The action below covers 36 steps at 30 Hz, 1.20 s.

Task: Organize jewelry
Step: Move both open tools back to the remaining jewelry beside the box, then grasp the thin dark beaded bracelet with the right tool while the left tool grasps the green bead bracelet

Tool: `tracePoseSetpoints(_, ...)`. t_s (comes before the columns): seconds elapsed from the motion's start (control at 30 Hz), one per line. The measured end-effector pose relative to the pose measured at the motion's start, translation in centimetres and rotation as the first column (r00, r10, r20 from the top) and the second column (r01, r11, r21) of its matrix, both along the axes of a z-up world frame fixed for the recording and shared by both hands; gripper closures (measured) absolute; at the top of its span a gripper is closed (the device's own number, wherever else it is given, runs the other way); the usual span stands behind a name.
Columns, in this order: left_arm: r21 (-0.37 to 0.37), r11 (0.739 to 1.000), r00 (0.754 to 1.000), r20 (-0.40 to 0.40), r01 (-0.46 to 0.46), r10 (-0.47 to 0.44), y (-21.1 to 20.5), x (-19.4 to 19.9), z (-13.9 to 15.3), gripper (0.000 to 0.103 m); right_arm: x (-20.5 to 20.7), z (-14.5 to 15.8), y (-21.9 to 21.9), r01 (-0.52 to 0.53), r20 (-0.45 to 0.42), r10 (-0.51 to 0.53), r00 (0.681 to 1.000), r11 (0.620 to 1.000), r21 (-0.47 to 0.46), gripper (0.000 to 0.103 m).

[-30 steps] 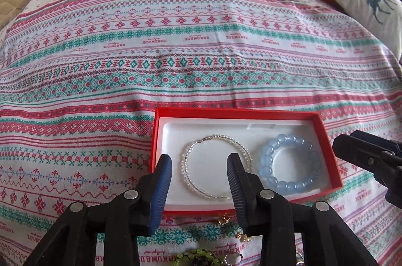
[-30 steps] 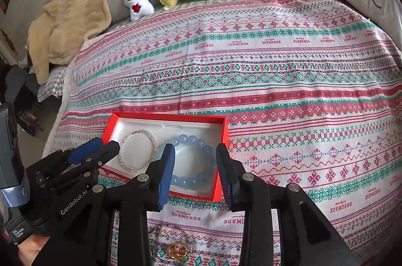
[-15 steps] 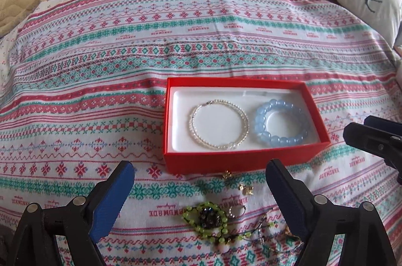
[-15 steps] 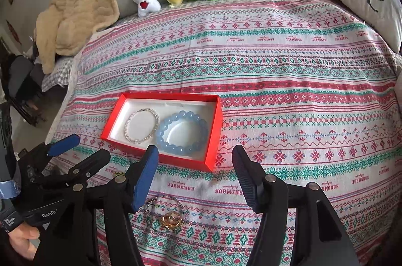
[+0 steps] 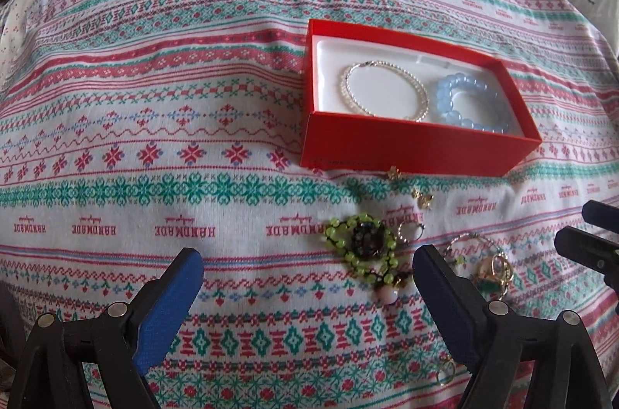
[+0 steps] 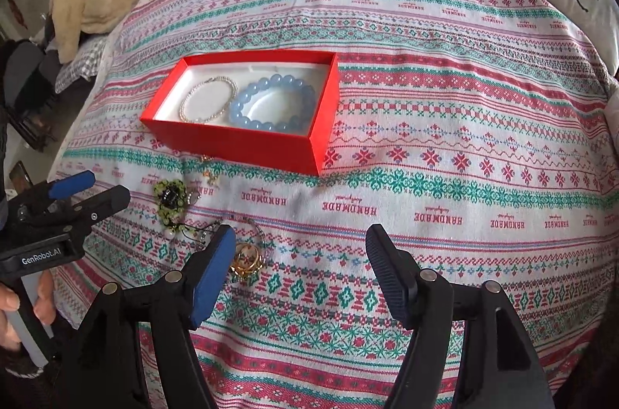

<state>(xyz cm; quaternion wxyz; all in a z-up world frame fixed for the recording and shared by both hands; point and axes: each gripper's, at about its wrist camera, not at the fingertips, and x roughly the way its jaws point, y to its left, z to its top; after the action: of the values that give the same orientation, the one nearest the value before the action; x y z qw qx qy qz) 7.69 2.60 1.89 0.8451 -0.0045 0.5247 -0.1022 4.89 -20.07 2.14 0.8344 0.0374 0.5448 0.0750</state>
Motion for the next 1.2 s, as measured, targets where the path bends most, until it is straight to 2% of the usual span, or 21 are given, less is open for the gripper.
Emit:
tracePoseSetpoints(0.3, 0.021, 1.000, 0.996, -0.086, -0.005, 0.007, 1.8, -1.3, -1.9, 0.012, -0.9, -2.2, -0.1, 0.010, -0.102, -0.009, 0.995, 1.000, 0.007, 0.031)
tracePoseSetpoints(0.43, 0.030, 0.999, 0.994, -0.109, -0.023, 0.026, 2.4, -1.3, -2.3, 0.012, -0.5, -2.6, -0.3, 0.039, -0.119, -0.038, 0.992, 0.999, 0.006, 0.031)
tracePoseSetpoints(0.6, 0.027, 0.999, 0.993, -0.112, -0.037, 0.039, 2.7, -1.2, -2.2, 0.012, 0.5, -3.2, -1.1, 0.103, -0.154, -0.090, 0.984, 0.991, 0.082, 0.032)
tracePoseSetpoints(0.63, 0.024, 0.999, 0.993, -0.111, -0.036, 0.038, 2.6, -1.2, -2.1, 0.012, 0.8, -3.3, -1.1, 0.112, -0.161, -0.095, 0.982, 0.989, 0.098, 0.035)
tracePoseSetpoints(0.7, 0.019, 0.999, 0.993, -0.109, -0.031, 0.033, 2.5, -1.2, -2.0, 0.012, 1.4, -3.6, -0.9, 0.118, -0.174, -0.098, 0.980, 0.987, 0.111, 0.053)
tracePoseSetpoints(0.8, 0.019, 1.000, 0.994, -0.108, -0.020, 0.022, 2.2, -1.2, -2.0, 0.013, 2.3, -4.2, 0.0, 0.115, -0.190, -0.091, 0.978, 0.987, 0.116, 0.066)
tracePoseSetpoints(0.93, 0.018, 1.000, 0.994, -0.113, -0.008, 0.010, 1.9, -1.0, -2.0, 0.015, 3.0, -4.7, 1.7, 0.081, -0.195, -0.058, 0.979, 0.990, 0.115, 0.076)
tracePoseSetpoints(1.1, 0.018, 1.000, 0.993, -0.118, 0.004, -0.002, 1.5, -0.8, -2.1, 0.018, 3.6, -5.3, 3.4, 0.053, -0.182, -0.041, 0.982, 0.997, 0.063, 0.089)
tracePoseSetpoints(1.2, 0.012, 1.000, 0.993, -0.115, 0.009, -0.007, 1.4, -0.7, -2.0, 0.025, 3.9, -5.5, 3.8, 0.047, -0.172, -0.041, 0.984, 0.998, 0.031, 0.097)
